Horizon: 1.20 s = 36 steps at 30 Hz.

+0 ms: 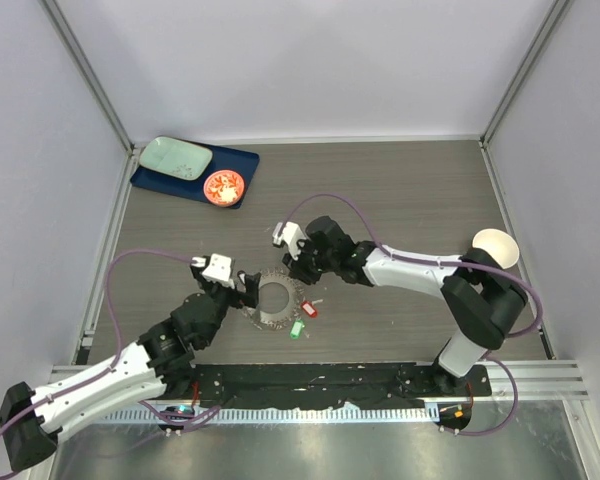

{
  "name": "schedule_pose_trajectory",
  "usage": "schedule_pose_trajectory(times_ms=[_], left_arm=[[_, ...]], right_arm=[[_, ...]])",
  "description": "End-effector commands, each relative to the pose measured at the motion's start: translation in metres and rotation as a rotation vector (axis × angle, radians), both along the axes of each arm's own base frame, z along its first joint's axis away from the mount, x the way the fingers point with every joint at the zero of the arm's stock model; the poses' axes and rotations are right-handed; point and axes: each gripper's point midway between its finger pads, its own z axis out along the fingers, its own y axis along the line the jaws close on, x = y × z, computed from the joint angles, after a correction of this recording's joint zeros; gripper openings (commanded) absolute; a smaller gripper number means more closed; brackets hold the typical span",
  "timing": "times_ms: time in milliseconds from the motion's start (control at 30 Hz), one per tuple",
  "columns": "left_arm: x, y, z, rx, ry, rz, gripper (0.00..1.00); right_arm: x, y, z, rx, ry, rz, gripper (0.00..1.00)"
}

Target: Put the keys on the keyring

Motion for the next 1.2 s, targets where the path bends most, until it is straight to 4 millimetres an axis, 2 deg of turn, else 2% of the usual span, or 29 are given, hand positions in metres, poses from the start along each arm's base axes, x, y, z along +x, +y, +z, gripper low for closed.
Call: schedule_pose_trajectory(times_ms=[0,67,100,333,900,1033,1167], left_arm=[[0.001,0.011,0.016,-0.085,-0.063,0.046,0.94],[0.0,0.014,0.022,-0.117,-0.084,0.051,0.94],[-0.001,0.015,0.021,-0.119,-0.087,0.052,0.94],[-0.002,0.016,0.025,-0.139,-0.102,0.049,0.94],[0.0,0.012,0.019,-0.108,-0.081,0.043,0.94],[0.0,0.011,0.018,-0.101,-0.079,0.041,0.95],[0.0,0.01,0.019,-0.1,-0.078,0.038,0.94]], right_arm=[[0.02,0.018,0.004,-0.01,-0.083,0.06,0.3],[0.021,0.019,0.0,-0.03,-0.074,0.069,0.3],[0.022,0.019,-0.006,-0.046,-0.067,0.073,0.31],[0.029,0.023,-0.017,-0.096,-0.064,0.095,0.32],[0.021,0.021,-0.044,-0.16,0.012,0.135,0.33],[0.025,0.018,-0.045,-0.17,0.011,0.11,0.27],[0.025,0.017,-0.041,-0.159,0.016,0.095,0.11]])
